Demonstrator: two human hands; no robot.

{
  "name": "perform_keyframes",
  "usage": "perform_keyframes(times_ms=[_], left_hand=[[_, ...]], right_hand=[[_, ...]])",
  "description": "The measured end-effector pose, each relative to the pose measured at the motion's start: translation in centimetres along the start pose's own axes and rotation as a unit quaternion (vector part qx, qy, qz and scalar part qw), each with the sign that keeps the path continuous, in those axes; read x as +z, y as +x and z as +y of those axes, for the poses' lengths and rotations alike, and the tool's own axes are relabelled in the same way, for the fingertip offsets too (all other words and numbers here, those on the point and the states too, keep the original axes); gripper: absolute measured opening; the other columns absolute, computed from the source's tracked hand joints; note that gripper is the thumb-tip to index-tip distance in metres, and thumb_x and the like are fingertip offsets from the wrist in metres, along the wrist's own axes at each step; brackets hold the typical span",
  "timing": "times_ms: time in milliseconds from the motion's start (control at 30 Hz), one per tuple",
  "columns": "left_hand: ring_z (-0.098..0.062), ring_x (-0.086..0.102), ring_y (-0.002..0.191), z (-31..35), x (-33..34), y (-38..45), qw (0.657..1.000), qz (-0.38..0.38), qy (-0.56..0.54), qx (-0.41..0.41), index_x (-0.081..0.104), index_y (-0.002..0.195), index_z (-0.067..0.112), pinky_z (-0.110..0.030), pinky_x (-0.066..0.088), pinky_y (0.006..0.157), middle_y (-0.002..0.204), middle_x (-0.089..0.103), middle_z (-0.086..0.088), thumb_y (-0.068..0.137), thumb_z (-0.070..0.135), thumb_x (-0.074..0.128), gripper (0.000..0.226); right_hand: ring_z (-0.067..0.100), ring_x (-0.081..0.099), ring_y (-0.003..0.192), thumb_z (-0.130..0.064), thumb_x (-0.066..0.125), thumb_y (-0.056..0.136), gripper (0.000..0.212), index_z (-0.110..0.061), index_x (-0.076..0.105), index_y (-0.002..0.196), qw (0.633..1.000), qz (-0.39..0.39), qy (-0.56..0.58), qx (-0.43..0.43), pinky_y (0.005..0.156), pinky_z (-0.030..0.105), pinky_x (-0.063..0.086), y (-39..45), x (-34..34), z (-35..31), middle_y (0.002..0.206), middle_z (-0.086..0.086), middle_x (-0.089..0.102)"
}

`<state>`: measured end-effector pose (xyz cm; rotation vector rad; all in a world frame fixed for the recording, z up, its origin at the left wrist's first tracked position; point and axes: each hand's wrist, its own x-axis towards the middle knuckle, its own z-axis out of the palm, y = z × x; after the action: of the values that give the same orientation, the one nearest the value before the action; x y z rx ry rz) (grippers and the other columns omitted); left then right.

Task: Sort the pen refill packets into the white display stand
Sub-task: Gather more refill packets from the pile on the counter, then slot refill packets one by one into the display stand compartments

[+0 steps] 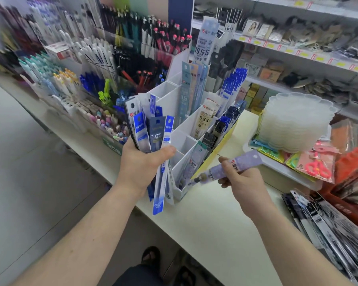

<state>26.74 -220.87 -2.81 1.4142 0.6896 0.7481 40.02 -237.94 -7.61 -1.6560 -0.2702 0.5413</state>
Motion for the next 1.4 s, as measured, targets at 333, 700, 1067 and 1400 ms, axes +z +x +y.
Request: perform_keyframes(times_ms=[333,700,1067,1400], left_hand=[[-0.012,0.071,0.077,-0.3,0.1,0.0,1.000,0.009,0.022,-0.010,0.065,0.100,0.013,-0.034,0.057,0.076,0.074,0.071,0.013,0.078,0.002,0.078,0.028],[-0.011,0.072,0.079,0.2,0.1,-0.1,1.000,0.005,0.018,-0.003,0.063,0.102,0.016,-0.031,0.056,0.073,0.076,0.070,0.013,0.079,0.005,0.077,0.028],[-0.013,0.071,0.079,0.5,0.8,-0.3,1.000,-0.002,-0.006,-0.010,0.064,0.098,0.016,-0.034,0.056,0.074,0.076,0.071,0.011,0.069,0.014,0.083,0.034],[-0.027,0.070,0.074,1.0,4.0,-0.9,0.992,-0.068,-0.083,-0.064,0.070,0.095,0.010,-0.047,0.058,0.076,0.076,0.072,-0.005,0.062,0.020,0.077,0.036]], right_hand=[[0.028,0.070,0.068,-0.019,0.071,0.088,0.016,-0.007,0.071,0.078,0.981,0.008,-0.190,-0.031,0.070,0.047,0.059,2.5,2.8,1.4,0.067,0.006,0.072],[0.028,0.057,0.064,-0.028,0.073,0.087,0.027,-0.010,0.065,0.068,0.950,-0.005,-0.289,-0.115,0.059,0.032,0.043,3.2,4.8,1.2,0.063,0.008,0.065],[0.026,0.062,0.076,-0.036,0.068,0.090,0.026,-0.012,0.072,0.083,0.913,-0.078,-0.397,-0.055,0.067,0.035,0.052,3.4,6.1,3.5,0.075,0.004,0.067],[0.012,0.049,0.048,-0.004,0.069,0.084,0.021,-0.017,0.071,0.067,0.997,-0.044,-0.039,-0.053,0.046,0.021,0.043,-4.4,0.7,-4.4,0.054,-0.001,0.060]])
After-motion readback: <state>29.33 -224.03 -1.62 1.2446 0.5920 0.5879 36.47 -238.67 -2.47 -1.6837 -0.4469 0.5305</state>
